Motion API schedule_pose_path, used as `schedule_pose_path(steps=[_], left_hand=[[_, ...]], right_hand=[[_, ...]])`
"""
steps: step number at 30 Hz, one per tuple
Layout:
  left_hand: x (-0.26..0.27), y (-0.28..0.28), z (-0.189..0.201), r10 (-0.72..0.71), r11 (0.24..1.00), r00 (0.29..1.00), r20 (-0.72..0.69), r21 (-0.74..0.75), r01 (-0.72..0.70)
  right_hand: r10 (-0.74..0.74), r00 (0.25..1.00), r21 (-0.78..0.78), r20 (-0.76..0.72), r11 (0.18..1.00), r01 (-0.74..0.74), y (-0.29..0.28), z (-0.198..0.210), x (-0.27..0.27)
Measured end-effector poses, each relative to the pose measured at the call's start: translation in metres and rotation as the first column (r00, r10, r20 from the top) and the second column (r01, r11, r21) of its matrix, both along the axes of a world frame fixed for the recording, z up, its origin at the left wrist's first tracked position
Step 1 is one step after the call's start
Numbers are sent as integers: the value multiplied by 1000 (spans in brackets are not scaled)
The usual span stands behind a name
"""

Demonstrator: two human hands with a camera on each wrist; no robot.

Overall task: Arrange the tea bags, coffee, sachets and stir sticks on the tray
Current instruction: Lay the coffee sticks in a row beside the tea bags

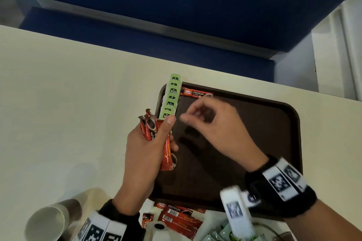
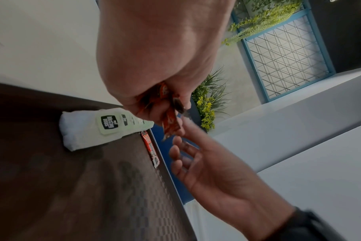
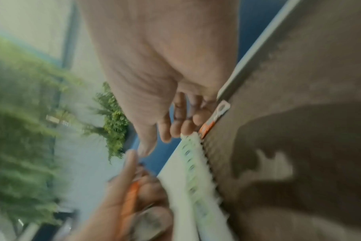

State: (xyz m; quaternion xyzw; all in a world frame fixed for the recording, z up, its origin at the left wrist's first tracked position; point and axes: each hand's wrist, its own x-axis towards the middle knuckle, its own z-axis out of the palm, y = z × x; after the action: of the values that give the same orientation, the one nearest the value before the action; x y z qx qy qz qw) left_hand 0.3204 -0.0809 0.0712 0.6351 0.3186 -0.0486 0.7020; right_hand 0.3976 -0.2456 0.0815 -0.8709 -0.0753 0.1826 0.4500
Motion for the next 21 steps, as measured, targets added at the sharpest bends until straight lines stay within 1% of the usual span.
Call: schedule_pose_path(steps=[1, 2, 3, 4, 7, 9, 11, 13, 14, 16, 18, 21], left_hand=[[0, -2, 1, -2, 1000, 1000, 16, 9, 2], [1, -3, 1, -5, 1000, 999, 33, 27, 4], [1, -5, 2, -10, 999, 999, 49, 48, 8], [1, -6, 2, -16, 998, 998, 63, 63, 12], [1, -8, -1, -29, 998, 996, 81, 53, 25], [1, -8, -1, -43, 998, 995, 93, 52, 38], [2, -8, -1, -70, 996, 992, 103, 67, 63], [3, -9, 0, -101, 993, 990, 99, 73, 94], [5, -9, 1, -111, 993, 990, 89, 60, 106], [8, -11, 1, -126, 992, 990, 61, -20, 127], [12, -13, 2, -155, 982, 987, 47, -98, 159], [20, -18, 4, -181, 978, 982, 56, -96, 186]], right_hand=[[52, 989, 77, -140, 996, -42, 3, 11, -13], [112, 961, 144, -255, 987, -77, 5, 18, -27], [149, 932, 204, -330, 975, -84, 7, 22, -38], [149, 916, 241, -372, 969, -59, 8, 24, -47], [54, 906, 282, -420, 956, 74, 6, 21, -58], [44, 908, 297, -416, 951, 90, 1, 18, -58], [30, 931, 280, -365, 957, 79, -5, 17, -56], [-39, 961, 228, -273, 968, 104, -12, 17, -53], [-79, 979, 185, -190, 976, 114, -15, 17, -50], [-118, 992, 82, 34, 990, 115, -22, 13, -45], [-83, 970, -11, 229, 996, 88, -26, 8, -41], [-21, 917, -106, 399, 992, 69, -27, 0, -40]])
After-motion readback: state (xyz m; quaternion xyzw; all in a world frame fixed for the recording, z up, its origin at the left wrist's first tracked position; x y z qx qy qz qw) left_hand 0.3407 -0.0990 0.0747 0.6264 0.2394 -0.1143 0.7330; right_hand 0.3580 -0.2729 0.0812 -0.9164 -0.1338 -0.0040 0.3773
